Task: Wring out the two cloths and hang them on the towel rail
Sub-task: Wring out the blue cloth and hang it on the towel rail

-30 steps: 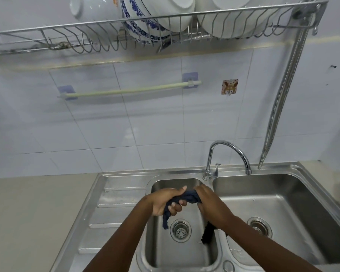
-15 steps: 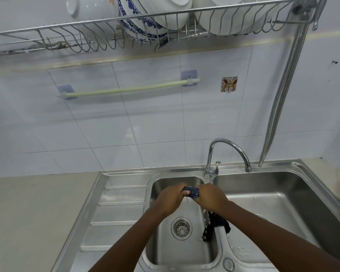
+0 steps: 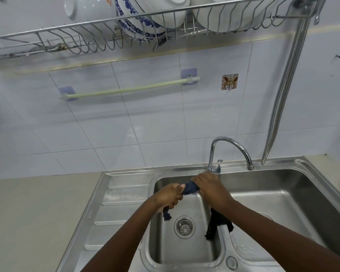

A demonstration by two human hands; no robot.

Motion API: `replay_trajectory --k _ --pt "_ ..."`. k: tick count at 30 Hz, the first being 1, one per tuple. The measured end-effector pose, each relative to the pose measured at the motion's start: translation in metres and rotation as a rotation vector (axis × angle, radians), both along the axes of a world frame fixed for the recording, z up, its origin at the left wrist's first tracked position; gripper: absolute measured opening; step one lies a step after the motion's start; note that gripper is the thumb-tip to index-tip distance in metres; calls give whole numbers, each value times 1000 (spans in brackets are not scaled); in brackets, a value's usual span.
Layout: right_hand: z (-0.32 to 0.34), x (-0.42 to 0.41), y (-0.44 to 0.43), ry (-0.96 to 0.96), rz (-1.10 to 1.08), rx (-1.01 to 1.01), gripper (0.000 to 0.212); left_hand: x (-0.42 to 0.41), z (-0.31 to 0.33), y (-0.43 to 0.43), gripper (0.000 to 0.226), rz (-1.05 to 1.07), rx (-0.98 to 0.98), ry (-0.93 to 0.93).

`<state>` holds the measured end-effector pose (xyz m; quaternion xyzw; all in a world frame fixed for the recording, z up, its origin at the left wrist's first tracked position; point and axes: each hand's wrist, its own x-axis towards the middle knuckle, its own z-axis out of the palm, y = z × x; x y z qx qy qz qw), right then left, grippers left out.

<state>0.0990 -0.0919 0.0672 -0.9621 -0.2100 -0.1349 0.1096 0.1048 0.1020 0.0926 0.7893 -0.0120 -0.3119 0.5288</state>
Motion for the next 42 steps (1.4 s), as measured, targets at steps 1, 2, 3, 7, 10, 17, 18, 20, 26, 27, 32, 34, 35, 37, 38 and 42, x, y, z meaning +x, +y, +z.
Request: replay_trajectory --k 1,2,3,7,10,17,18,20,26,27,32,34,35,37,38,42 --pt "-2 1 0 -1 8 10 39 1 5 3 25 25 -139 146" --pt "-3 0 1 16 20 33 37 4 7 7 23 25 -253 243" --pt "-1 -2 3 37 14 60 29 6 10 9 21 5 -340 305" --pt "9 -7 4 53 -15 122 23 5 16 13 12 -102 -243 202" --pt "13 -2 7 136 -49 46 24 0 10 10 16 -234 194 -181" --pt "12 10 17 301 -117 -36 25 -5 -8 4 26 -237 411 -694" --pt "12 11 18 342 -115 -2 25 -6 -8 4 25 -227 420 -758" --pt "12 13 19 433 -108 60 22 -4 -11 5 24 -222 480 -832" --pt "21 19 21 548 -117 133 23 -2 -14 7 22 -190 555 -952" --pt "21 20 20 514 -110 130 20 -2 -11 6 20 -183 577 -968" --pt "28 22 8 160 42 92 18 -3 9 -2 32 -180 544 -820" --pt "31 22 8 -6 25 58 34 -4 21 -5 35 -136 484 -678" --pt "33 19 9 -76 7 48 35 -3 27 -5 35 -92 412 -552" --pt "37 15 11 -197 -15 23 34 -3 40 -2 33 7 41 -157" --pt "36 14 11 -232 -15 22 36 -2 46 2 31 47 -182 29" --pt "37 10 14 -187 -13 67 26 2 50 13 27 20 -507 245"
